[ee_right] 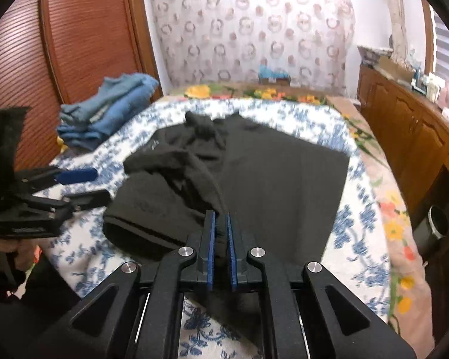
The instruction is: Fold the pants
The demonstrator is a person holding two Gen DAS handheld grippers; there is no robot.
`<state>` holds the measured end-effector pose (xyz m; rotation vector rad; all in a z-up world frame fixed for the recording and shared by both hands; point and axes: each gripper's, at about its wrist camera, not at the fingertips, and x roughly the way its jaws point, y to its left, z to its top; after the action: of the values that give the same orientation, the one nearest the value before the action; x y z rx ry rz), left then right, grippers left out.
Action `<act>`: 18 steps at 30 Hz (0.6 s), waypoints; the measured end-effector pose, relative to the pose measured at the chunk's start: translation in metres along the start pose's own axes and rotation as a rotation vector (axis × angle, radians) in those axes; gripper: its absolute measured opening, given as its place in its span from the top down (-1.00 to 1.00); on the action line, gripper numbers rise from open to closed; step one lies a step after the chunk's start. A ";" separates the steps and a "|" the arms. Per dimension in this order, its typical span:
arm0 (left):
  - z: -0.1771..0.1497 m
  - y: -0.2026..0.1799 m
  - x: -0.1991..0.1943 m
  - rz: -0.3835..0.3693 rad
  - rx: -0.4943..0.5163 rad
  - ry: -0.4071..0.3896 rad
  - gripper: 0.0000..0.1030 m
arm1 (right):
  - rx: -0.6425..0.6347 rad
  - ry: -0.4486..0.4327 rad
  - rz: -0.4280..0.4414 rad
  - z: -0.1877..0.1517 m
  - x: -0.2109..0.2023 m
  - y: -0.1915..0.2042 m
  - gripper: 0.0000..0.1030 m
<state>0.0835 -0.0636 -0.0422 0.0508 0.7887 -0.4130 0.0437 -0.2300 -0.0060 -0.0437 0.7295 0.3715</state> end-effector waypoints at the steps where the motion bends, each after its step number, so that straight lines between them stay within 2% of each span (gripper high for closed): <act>1: 0.000 -0.001 0.000 0.000 0.002 -0.002 -0.21 | 0.000 -0.009 0.000 0.002 -0.006 -0.001 0.90; 11: 0.007 -0.013 -0.002 -0.009 0.026 -0.009 -0.21 | 0.011 -0.032 -0.045 -0.009 -0.047 -0.018 0.91; 18: 0.010 -0.019 -0.001 -0.015 0.032 -0.013 -0.21 | 0.055 0.021 -0.066 -0.036 -0.053 -0.036 0.91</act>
<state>0.0828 -0.0823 -0.0328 0.0722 0.7698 -0.4398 -0.0031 -0.2863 -0.0008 -0.0197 0.7573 0.2879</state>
